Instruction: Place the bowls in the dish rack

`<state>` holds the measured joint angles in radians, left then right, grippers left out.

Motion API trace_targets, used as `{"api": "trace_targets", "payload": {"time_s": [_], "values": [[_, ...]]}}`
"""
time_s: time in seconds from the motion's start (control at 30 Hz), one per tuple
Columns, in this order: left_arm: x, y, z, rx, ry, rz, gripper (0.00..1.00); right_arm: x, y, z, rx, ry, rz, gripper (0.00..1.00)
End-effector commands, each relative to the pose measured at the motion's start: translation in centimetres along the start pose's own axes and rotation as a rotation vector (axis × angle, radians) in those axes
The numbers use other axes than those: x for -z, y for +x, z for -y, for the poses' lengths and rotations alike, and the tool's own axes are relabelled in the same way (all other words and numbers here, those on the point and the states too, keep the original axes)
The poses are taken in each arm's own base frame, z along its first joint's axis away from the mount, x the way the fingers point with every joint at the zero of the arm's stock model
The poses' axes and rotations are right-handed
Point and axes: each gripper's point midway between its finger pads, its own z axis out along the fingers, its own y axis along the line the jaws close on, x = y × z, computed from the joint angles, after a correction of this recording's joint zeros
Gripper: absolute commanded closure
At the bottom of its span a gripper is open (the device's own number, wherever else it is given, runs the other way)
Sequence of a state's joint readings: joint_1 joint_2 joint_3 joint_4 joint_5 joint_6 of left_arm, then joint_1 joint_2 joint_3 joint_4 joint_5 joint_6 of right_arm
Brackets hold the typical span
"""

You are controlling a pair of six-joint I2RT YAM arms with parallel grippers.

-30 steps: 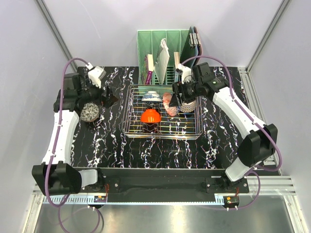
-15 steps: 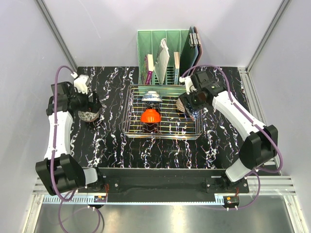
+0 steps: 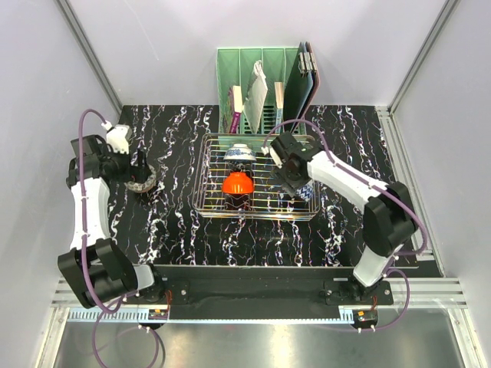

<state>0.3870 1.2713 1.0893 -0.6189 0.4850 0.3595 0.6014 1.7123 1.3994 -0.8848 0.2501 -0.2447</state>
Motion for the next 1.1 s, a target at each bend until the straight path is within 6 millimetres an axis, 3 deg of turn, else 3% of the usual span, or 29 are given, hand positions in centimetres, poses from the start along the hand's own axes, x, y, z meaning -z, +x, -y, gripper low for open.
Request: {"api": "trace_targets", "payload": {"time_s": [0.0, 0.23, 1.07], "values": [[0.6, -0.5, -0.7, -0.035, -0.019, 0.028, 0.01, -0.8, -1.0, 1.7, 0.023, 0.159, 0.002, 1.00], [0.8, -0.3, -1.1, -0.042, -0.008, 0.039, 0.01, -2.4, -1.2, 1.0, 0.015, 0.225, -0.021, 1.00], [1.5, 0.6, -1.8, -0.067, -0.009, 0.051, 0.01, -7.4, -0.2, -9.1, 0.114, 0.179, -0.058, 1.00]]}}
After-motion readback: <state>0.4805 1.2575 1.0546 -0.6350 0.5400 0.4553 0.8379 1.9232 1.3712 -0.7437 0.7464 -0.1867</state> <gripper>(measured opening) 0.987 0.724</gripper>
